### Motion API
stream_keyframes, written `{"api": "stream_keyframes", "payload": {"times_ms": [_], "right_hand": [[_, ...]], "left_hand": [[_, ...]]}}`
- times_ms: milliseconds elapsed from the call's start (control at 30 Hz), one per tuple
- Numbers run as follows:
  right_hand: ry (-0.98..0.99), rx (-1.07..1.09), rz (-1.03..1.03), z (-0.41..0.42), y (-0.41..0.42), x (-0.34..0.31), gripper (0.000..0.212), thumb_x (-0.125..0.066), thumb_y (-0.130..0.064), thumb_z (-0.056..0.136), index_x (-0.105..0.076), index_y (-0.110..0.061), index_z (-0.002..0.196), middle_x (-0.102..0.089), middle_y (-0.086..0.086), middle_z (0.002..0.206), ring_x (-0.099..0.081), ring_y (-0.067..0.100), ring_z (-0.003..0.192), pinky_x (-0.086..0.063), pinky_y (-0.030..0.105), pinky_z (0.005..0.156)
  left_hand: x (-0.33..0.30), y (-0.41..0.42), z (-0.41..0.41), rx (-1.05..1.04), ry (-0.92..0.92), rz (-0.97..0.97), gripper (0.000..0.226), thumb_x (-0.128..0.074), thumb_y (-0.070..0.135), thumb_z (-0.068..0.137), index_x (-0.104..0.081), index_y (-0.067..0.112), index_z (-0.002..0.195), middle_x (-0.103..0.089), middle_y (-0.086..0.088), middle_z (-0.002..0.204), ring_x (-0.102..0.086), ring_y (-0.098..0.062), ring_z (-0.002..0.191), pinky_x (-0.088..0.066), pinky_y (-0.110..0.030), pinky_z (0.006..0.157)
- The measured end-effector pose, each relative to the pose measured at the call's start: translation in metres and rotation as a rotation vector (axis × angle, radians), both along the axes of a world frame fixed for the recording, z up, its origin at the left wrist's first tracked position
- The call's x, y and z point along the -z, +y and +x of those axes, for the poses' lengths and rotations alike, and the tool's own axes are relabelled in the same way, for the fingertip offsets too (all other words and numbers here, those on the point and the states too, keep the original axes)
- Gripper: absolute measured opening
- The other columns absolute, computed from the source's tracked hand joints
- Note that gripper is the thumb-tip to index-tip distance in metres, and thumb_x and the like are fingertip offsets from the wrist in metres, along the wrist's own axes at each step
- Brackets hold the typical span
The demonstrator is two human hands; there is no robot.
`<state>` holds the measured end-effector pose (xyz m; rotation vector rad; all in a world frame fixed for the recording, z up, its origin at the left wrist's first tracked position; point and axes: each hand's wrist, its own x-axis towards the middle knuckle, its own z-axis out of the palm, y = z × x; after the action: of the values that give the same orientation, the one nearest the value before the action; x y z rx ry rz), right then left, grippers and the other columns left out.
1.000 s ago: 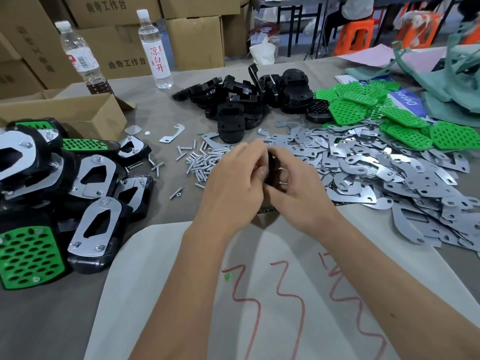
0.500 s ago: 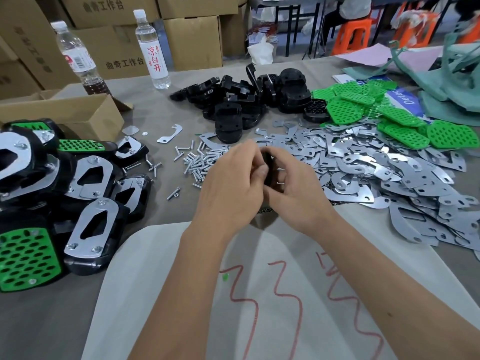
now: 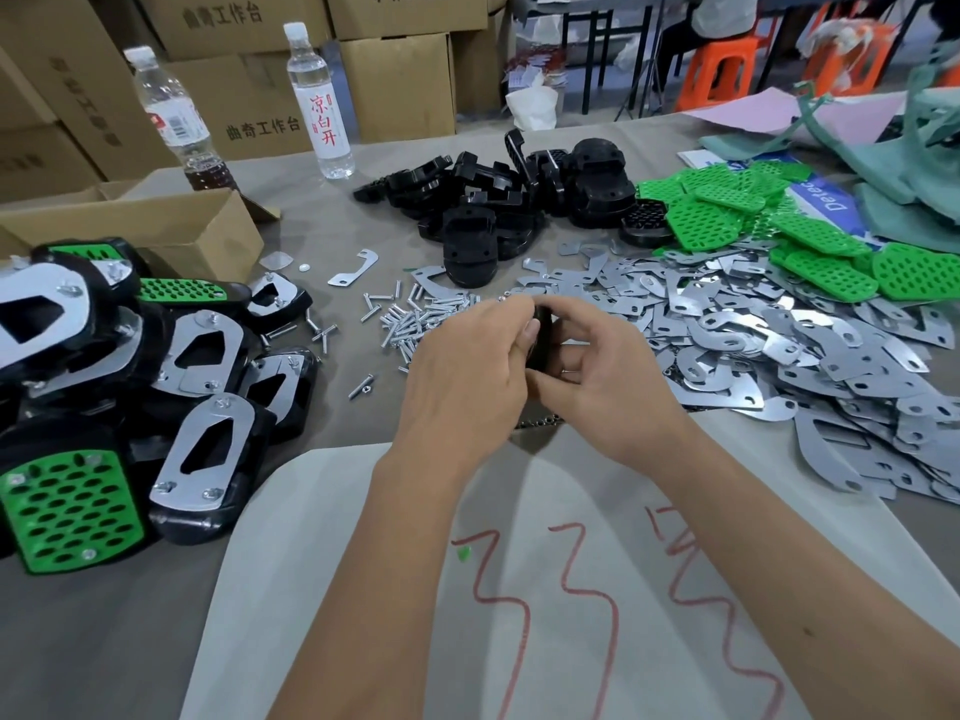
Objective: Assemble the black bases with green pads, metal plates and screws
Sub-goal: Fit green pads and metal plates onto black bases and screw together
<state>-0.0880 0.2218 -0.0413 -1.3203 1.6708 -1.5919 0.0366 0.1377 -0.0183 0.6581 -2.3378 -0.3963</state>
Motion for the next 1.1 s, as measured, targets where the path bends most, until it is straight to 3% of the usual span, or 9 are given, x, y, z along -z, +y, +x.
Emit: {"api": "stream_keyframes", "payload": {"times_ms": [167,300,467,567,700,800,867,933,1100], "right_hand": [[-0.073,-0.016,0.009,-0.006,-0.001,0.001,0.057,-0.085,0.002,0.08,-0.063,-0.014,0.13,-0.074,0.014,0.091,-0.067,0.028,0.058,-0.059,0.039,0.058],[-0.231,-0.004,-0.028,-0.004,-0.005,0.006,0.048,-0.084,-0.001,0.083,-0.066,-0.02,0.123,-0.078,0.01,0.093,-0.07,0.027,0.059,-0.058,0.031,0.058],[-0.532,-0.05,-0.07,0.019,-0.042,-0.006,0.022,-0.079,-0.008,0.089,-0.074,-0.014,0.109,-0.074,0.006,0.086,-0.063,0.014,0.064,-0.054,0.024,0.065],[-0.693,-0.174,-0.085,0.053,-0.087,-0.027,0.014,-0.072,-0.001,0.093,-0.071,-0.004,0.107,-0.071,0.002,0.077,-0.061,0.011,0.062,-0.052,0.016,0.06],[-0.835,-0.352,-0.082,0.108,-0.151,-0.069,0.014,-0.069,-0.001,0.096,-0.065,0.003,0.109,-0.067,0.0,0.067,-0.062,0.008,0.058,-0.052,0.014,0.058],[-0.65,-0.448,-0.035,0.149,-0.192,-0.099,0.017,-0.074,-0.008,0.095,-0.068,0.002,0.107,-0.068,0.004,0.069,-0.061,0.012,0.059,-0.057,0.022,0.062],[-0.2,-0.372,0.075,0.166,-0.216,-0.109,0.032,-0.077,-0.024,0.095,-0.07,0.002,0.113,-0.071,0.007,0.081,-0.06,0.018,0.069,-0.056,0.036,0.07],[0.108,-0.385,0.165,0.174,-0.232,-0.112,0.043,-0.073,-0.032,0.097,-0.072,0.008,0.111,-0.066,0.014,0.085,-0.054,0.023,0.075,-0.045,0.037,0.07],[0.068,-0.408,0.221,0.172,-0.242,-0.095,0.022,-0.07,-0.018,0.099,-0.078,0.002,0.105,-0.075,0.018,0.106,-0.069,0.024,0.099,-0.057,0.034,0.083]], "left_hand": [[0.0,-0.008,0.004,0.102,0.02,0.03,0.026,-0.05,0.019,0.102,-0.039,0.025,0.079,-0.042,0.009,0.072,-0.043,-0.021,0.073,-0.037,-0.041,0.064],[0.002,-0.014,0.009,-0.026,0.112,0.139,0.028,-0.045,0.029,0.106,-0.048,0.015,0.082,-0.051,0.005,0.071,-0.048,-0.022,0.073,-0.039,-0.041,0.064],[-0.007,-0.03,0.027,-0.603,0.558,0.303,0.024,-0.043,0.031,0.109,-0.051,0.019,0.09,-0.059,0.003,0.079,-0.055,-0.021,0.08,-0.039,-0.031,0.068],[-0.016,-0.043,0.045,-0.728,0.879,0.482,0.021,-0.045,0.031,0.109,-0.051,0.02,0.092,-0.059,0.006,0.083,-0.055,-0.008,0.075,-0.041,-0.023,0.068],[-0.04,-0.043,0.079,-0.851,1.116,0.15,0.011,-0.049,0.017,0.103,-0.054,0.011,0.095,-0.062,-0.003,0.09,-0.052,-0.009,0.076,-0.037,-0.013,0.07],[-0.058,-0.055,0.1,-0.962,1.184,-0.041,0.013,-0.051,0.01,0.097,-0.059,0.0,0.098,-0.061,-0.006,0.098,-0.05,-0.002,0.078,-0.034,-0.008,0.072],[-0.067,-0.066,0.108,-0.985,1.148,0.014,0.017,-0.051,0.011,0.098,-0.061,-0.002,0.104,-0.061,-0.007,0.106,-0.05,0.003,0.08,-0.036,-0.009,0.073],[-0.072,-0.074,0.112,-0.987,1.079,0.117,0.018,-0.052,0.014,0.1,-0.062,0.003,0.111,-0.059,-0.005,0.113,-0.054,-0.002,0.086,-0.043,-0.019,0.079],[-0.074,-0.084,0.114,-1.032,1.002,0.174,0.018,-0.058,0.01,0.095,-0.062,0.012,0.112,-0.052,0.004,0.112,-0.059,-0.023,0.103,-0.044,-0.03,0.085]]}}
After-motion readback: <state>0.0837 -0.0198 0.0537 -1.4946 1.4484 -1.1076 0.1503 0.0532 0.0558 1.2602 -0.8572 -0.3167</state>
